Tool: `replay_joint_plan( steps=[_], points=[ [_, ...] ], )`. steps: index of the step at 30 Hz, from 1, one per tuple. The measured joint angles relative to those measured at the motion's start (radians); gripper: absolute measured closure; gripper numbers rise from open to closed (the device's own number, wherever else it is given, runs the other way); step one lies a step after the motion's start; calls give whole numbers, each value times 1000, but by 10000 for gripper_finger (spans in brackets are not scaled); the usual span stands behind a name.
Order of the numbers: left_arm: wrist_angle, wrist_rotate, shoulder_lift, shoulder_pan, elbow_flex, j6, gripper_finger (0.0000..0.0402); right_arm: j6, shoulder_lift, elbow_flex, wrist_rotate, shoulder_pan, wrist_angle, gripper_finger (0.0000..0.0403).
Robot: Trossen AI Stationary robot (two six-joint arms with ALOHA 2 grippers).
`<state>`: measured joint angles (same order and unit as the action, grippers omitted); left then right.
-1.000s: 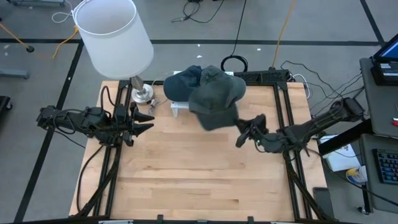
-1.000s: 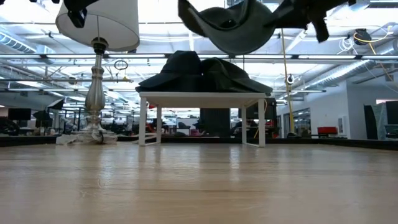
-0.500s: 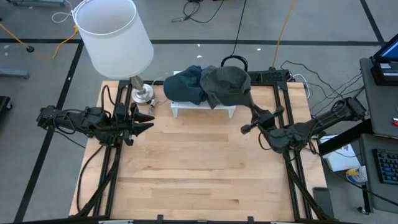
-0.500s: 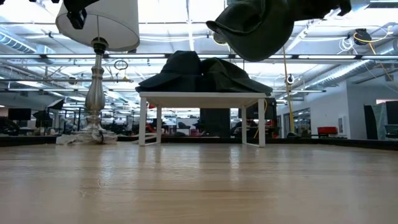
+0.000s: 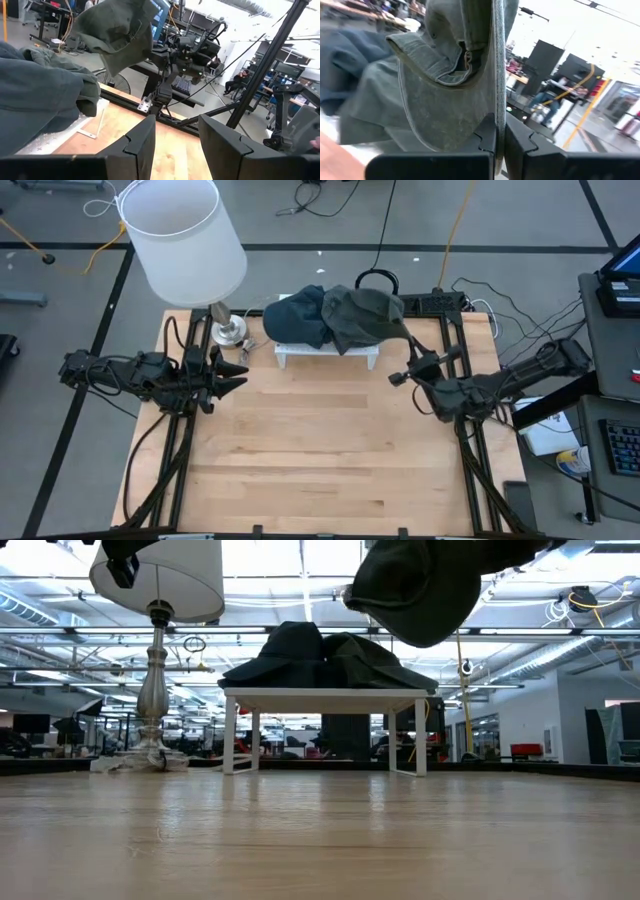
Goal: Pick & Place hat
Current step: Stack the black cap on the black caps on the shelf
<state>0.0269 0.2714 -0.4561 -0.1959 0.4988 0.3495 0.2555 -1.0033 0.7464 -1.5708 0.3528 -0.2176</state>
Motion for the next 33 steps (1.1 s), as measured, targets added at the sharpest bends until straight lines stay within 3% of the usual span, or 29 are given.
replay_joint_plan(
  steps=[8,13,22,33],
  points=[
    [0,0,0,0,0,23,250,89,0,0,21,-143,0,399],
    [0,0,0,0,0,23,250,229,-1,0,162,-245,-76,399],
    [-1,0,0,0,0,23,250,645,-5,0,431,-431,-436,399],
    [-1,0,0,0,0,22,250,866,-85,0,632,-610,-477,399]
  ],
)
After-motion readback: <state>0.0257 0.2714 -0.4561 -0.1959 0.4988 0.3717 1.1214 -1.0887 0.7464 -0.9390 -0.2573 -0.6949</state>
